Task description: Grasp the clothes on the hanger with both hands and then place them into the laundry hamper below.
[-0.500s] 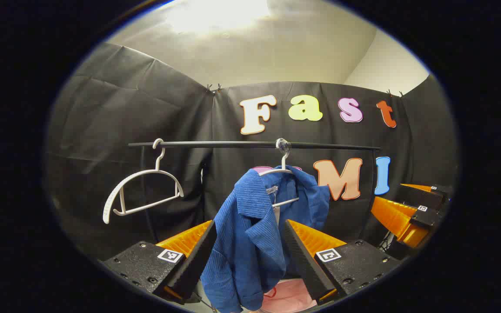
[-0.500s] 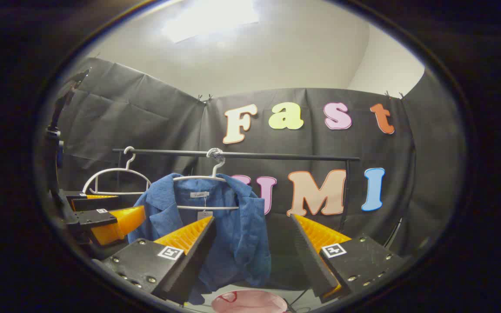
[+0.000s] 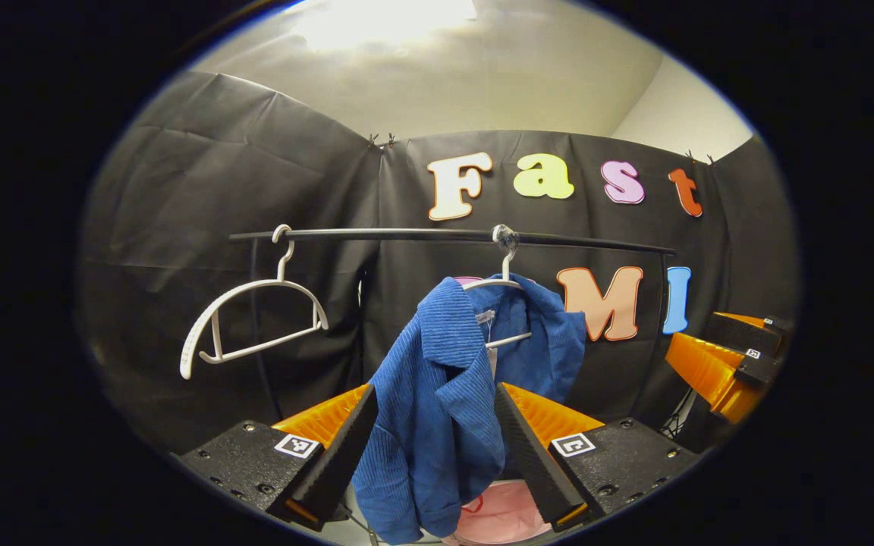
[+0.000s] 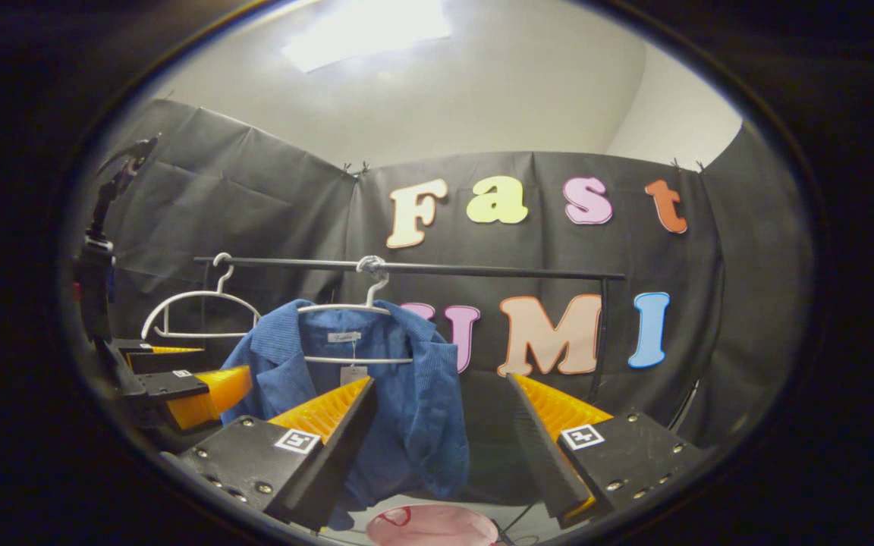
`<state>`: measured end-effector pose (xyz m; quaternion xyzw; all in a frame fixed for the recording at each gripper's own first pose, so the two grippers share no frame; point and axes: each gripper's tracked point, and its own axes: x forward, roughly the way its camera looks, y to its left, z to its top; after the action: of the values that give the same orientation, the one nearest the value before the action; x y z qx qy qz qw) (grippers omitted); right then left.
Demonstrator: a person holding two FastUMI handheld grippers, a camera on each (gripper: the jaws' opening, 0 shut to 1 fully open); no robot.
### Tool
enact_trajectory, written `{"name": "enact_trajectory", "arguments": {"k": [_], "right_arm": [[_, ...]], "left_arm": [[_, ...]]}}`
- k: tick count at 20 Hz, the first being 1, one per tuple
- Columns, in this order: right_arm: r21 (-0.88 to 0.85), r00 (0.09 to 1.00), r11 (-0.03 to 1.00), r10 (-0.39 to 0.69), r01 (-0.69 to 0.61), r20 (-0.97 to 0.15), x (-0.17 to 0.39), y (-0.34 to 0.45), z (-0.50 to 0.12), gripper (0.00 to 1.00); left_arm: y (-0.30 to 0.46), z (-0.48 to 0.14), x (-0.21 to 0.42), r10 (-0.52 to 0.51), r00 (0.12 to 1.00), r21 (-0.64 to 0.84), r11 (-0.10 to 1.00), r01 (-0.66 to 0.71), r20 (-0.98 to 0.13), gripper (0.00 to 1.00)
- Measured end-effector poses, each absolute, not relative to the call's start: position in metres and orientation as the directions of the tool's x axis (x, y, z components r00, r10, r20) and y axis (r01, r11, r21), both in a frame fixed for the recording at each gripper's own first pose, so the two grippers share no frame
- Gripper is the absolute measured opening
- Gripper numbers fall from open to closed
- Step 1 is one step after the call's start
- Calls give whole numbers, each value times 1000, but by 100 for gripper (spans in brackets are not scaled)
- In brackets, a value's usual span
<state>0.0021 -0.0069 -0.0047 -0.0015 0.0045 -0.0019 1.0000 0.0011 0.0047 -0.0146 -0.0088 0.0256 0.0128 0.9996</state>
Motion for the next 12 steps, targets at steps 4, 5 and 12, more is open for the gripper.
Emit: {"name": "enact_trajectory", "arguments": {"k": [4,5,12], "right_arm": [[-9,1000,1000,-3,3,-14,6,-9,-10,99],[-7,1000,1000,-3,2,-17,8,-10,-12,99],[10,1000,1000,-12,12,-26,13,-13,-22,100]], "left_arm": [[5,-15,4,28,998,1,1000,-28,-53,94],[4,-15,6,27,998,3,1000,-27,-52,94],[1,-27,21,57,995,6,998,-57,-85,94]]}}
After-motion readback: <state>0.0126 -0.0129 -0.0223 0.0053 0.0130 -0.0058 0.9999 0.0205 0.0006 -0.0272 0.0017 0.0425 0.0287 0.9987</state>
